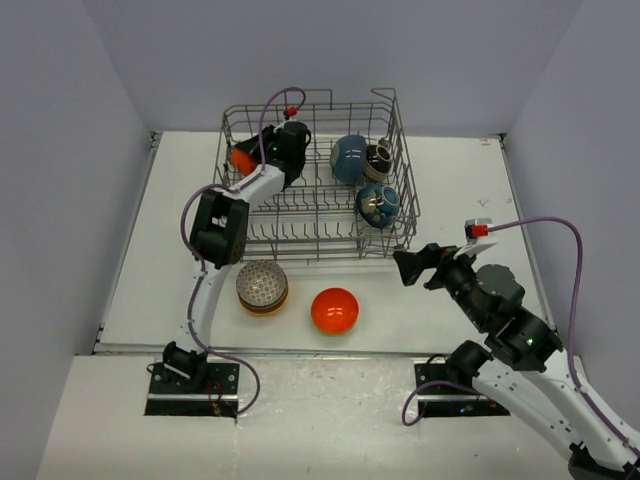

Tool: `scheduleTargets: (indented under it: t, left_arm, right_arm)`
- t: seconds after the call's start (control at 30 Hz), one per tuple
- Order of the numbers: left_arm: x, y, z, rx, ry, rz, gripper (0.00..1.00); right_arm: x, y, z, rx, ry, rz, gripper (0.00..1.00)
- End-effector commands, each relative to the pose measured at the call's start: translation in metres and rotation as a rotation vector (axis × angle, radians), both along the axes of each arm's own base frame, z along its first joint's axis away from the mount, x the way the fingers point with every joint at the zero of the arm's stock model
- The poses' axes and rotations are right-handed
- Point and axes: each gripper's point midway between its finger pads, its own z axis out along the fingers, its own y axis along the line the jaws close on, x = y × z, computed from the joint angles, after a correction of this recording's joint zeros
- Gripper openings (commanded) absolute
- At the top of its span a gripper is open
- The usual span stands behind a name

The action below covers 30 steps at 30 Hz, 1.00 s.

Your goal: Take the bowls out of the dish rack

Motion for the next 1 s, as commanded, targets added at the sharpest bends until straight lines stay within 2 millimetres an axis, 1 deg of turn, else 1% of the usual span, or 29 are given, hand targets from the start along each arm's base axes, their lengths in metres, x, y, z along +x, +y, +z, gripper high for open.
scheduleTargets:
  t: [0.0, 0.27, 0.4, 0.5, 0.57, 0.77, 0.8, 0.83, 0.87, 0.9, 0.93, 0.97]
  left_arm:
    - [-0.017, 0.004, 0.116, -0.048, -0.314, 0.102, 0.00]
    - [-0.025, 0.005, 0.137, -0.052, -0.337, 0.106, 0.00]
    - [-0.030, 0.005, 0.155, -0.063, -0.377, 0.105, 0.00]
    - [-0.031, 0.006, 0.163, -0.061, -0.392, 0.095, 0.00]
    - [-0.033, 0.006, 0.165, -0.056, -0.388, 0.099, 0.00]
    - [-0.043, 0.004, 0.177, -0.068, -0.402, 0.114, 0.00]
    - [-0.048, 0.004, 0.183, -0.073, -0.407, 0.120, 0.00]
    - [-0.053, 0.000, 0.193, -0.103, -0.437, 0.112, 0.00]
    - [-0.053, -0.004, 0.191, -0.111, -0.436, 0.106, 0.00]
    - [-0.061, -0.007, 0.198, -0.112, -0.413, 0.095, 0.00]
    - [-0.061, -0.013, 0.207, -0.187, -0.476, 0.072, 0.00]
    - [-0.065, -0.027, 0.213, -0.228, -0.489, 0.034, 0.00]
  right_arm:
    - [0.001, 0.001, 0.013, 0.022, -0.042, 0.008, 0.99]
    - [0.001, 0.004, 0.011, 0.019, -0.037, 0.015, 0.99]
    - [0.001, 0.003, 0.012, 0.020, -0.038, 0.014, 0.99]
    - [0.001, 0.003, 0.011, 0.019, -0.035, 0.015, 0.99]
    - [0.001, 0.003, 0.012, 0.021, -0.038, 0.015, 0.99]
    - [0.001, 0.004, 0.010, 0.018, -0.034, 0.015, 0.99]
    - [0.001, 0.004, 0.011, 0.022, -0.036, 0.015, 0.99]
    - [0.001, 0.003, 0.011, 0.022, -0.036, 0.013, 0.99]
    - [0.001, 0.003, 0.012, 0.022, -0.037, 0.010, 0.99]
    - [0.001, 0.002, 0.012, 0.024, -0.038, 0.009, 0.99]
    - [0.001, 0.002, 0.013, 0.028, -0.041, 0.007, 0.99]
    - [0.000, 0.000, 0.018, 0.038, -0.053, 0.002, 0.99]
